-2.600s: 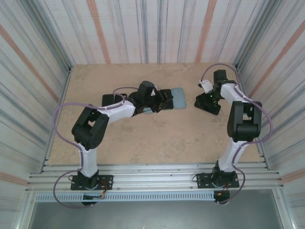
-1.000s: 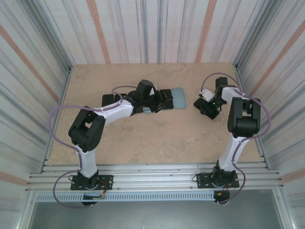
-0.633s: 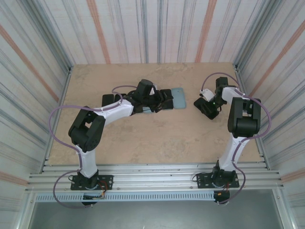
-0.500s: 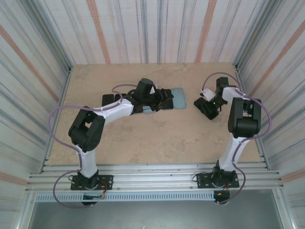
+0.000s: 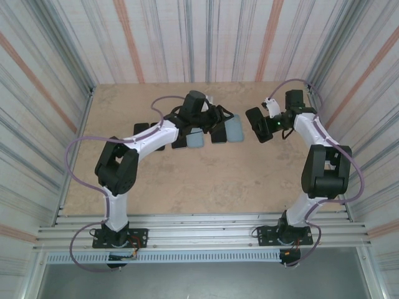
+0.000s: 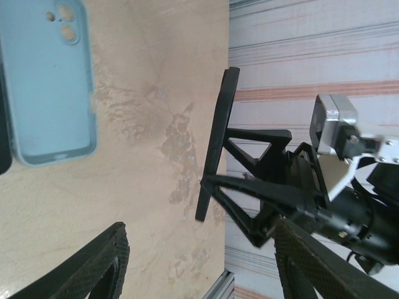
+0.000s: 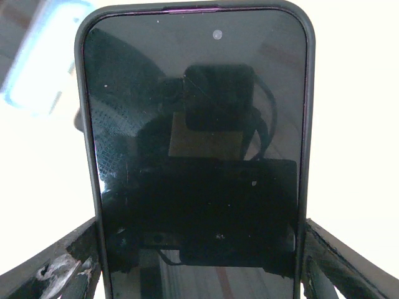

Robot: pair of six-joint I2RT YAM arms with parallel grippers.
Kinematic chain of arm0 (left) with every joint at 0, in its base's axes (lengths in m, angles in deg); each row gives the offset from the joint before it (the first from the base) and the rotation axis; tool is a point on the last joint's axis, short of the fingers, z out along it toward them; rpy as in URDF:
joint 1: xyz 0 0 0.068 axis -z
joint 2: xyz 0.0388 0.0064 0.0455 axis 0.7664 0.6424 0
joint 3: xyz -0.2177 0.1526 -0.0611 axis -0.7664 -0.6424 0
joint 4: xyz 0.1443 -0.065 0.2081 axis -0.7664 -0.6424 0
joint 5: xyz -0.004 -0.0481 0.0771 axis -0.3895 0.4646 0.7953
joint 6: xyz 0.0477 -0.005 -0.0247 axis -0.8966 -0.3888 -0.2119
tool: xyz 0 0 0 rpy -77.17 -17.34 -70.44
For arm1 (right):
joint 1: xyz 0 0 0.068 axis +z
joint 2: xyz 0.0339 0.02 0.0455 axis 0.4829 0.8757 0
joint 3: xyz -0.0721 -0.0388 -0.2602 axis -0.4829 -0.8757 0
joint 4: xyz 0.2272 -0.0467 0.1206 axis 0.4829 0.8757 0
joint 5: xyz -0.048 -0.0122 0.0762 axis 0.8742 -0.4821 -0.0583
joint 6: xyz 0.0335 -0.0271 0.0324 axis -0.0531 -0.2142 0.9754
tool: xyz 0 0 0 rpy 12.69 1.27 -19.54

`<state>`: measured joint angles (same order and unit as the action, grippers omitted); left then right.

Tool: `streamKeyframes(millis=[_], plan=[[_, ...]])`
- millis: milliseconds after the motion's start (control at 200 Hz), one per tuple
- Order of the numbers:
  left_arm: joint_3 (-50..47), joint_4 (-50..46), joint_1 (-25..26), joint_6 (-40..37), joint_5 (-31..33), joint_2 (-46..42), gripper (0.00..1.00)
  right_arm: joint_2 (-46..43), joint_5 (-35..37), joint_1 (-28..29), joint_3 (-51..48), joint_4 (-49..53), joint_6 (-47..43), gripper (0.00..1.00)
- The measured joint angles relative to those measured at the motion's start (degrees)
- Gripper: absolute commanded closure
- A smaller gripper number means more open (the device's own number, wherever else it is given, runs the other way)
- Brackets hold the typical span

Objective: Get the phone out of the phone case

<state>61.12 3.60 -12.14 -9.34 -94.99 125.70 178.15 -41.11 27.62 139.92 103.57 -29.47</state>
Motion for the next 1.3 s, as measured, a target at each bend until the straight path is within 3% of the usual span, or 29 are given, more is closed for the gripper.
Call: streamKeyframes(millis=[501,877,957,1082,1303], plan=[[11.0,-12.5,1.6,-12.5,3.0,3.4,0.51,-6.8,-7.9,7.5,-3.0,-0.4,9.7,0.51],[12.3,-14.3,1.7,-14.7,3.2,4.3,0.83,-7.1,-9.4,9.9,-3.0,-0.2,12.1,0.5],[12.7,-14.4,1.7,-14.6,3.2,4.3,0.87,-7.1,-9.8,10.3,-3.0,-0.4,12.5,0.44],[12.9,-14.4,1.6,-14.6,3.2,4.3,0.88,-7.1,-9.6,10.6,-3.0,-0.9,13.6,0.21],[12.9,-14.1,0.4,-13.6,1.6,4.3,0.89,-9.8,-9.7,10.6,-5.7,-5.5,17.2,0.1]])
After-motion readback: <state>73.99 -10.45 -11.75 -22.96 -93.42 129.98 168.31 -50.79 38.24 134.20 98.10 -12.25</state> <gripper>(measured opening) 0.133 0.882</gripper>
